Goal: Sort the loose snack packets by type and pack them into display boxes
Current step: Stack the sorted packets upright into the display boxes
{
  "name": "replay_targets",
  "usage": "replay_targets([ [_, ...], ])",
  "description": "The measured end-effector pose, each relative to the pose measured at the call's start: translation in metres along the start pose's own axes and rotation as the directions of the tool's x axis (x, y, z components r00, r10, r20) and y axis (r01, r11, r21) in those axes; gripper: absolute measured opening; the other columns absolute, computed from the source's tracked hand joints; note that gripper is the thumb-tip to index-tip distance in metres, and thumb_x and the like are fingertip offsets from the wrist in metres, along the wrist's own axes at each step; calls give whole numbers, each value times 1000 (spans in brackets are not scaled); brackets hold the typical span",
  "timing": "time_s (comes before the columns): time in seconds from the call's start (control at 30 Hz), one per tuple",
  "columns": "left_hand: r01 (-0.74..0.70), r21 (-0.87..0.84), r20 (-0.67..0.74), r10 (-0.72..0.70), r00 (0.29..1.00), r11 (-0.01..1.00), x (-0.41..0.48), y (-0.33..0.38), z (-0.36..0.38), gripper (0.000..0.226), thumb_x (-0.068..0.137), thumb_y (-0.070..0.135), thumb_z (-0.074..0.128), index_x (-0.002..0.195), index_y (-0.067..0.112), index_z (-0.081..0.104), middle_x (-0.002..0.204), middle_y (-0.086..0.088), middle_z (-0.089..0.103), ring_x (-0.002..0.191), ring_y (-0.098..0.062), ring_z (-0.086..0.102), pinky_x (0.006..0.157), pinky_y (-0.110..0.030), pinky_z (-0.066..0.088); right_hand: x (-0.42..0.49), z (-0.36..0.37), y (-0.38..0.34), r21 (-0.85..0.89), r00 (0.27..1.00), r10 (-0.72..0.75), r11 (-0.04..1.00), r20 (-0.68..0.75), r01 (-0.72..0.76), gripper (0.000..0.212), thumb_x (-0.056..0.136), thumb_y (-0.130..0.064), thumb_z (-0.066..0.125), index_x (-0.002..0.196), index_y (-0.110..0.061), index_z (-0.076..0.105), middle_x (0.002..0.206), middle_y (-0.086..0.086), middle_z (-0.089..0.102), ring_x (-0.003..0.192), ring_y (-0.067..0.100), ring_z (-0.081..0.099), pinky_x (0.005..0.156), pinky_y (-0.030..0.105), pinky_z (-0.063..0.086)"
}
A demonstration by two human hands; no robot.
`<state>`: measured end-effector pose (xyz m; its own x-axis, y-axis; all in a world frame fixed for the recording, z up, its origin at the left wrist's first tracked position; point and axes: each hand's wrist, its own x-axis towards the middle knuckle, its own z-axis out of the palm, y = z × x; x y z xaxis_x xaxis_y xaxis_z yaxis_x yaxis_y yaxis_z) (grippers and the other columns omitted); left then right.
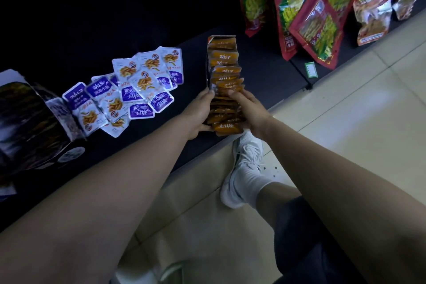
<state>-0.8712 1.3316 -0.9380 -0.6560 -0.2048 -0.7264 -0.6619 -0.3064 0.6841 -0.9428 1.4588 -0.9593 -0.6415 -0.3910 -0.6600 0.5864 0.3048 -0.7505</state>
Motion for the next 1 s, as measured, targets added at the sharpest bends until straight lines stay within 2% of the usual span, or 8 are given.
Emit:
replay_targets([
  [0.13,25,137,-29,-21,999,990,-14,-6,-17,43,102,37,39,145,27,35,139,-3,45,124,-24,47,99,-47,47,-9,2,-7,-196,990,-73,979,-118,49,71,85,-48,64,145,-23,36,138,3,50,118,21,53,99,39,46],
  [0.2,13,222,-90,8,996,975,-22,-10,-31,44,101,32,42,144,20,38,140,-5,44,121,-21,47,98,-40,47,-15,10,-16,-391,953,-211,913,-218,112,80,81,-51,62,148,-23,29,147,6,37,133,26,39,108,46,36],
  [0.27,-11,297,-150,58,987,955,-31,-18,-50,36,101,28,44,135,17,48,127,-5,52,107,-18,49,94,-36,45,-27,29,-28,-523,863,-431,815,-262,248,67,84,-42,59,143,-21,36,144,5,38,135,24,34,111,47,29],
  [0.4,-23,519,-252,178,951,855,-50,-42,-100,14,100,25,43,99,22,57,102,-4,55,95,-20,52,85,-31,41,-44,90,-39,-591,739,-674,602,-15,537,47,84,-26,58,129,-14,53,127,7,51,119,23,49,103,43,39],
  [0.57,137,755,-341,205,918,642,-68,-74,-162,43,94,25,53,136,15,49,139,-14,49,126,-33,45,103,-36,39,-30,158,-8,-733,859,-267,449,436,511,54,90,-22,63,140,-15,44,144,12,39,132,26,40,108,36,35],
  [0.67,126,798,-323,242,915,589,-69,-81,-181,52,94,24,54,143,14,39,147,-17,38,133,-34,36,108,-38,34,-7,178,12,-790,877,-133,388,462,474,66,91,-25,62,149,-18,32,155,11,24,141,27,27,113,34,29],
  [0.83,113,859,-281,275,919,499,-35,-76,-185,65,97,30,51,152,21,18,161,-11,-2,148,-29,-4,118,-38,9,37,183,18,-820,899,-171,369,403,438,73,90,-22,64,152,-20,25,162,7,3,147,30,12,115,43,29],
  [1.0,258,839,-394,208,895,480,13,-68,-199,77,96,45,46,152,34,-6,156,-9,-29,142,-34,-27,117,-49,-5,74,186,21,-860,911,-124,302,393,412,81,92,-30,61,154,-29,9,162,1,-9,148,29,-3,117,51,19],
])
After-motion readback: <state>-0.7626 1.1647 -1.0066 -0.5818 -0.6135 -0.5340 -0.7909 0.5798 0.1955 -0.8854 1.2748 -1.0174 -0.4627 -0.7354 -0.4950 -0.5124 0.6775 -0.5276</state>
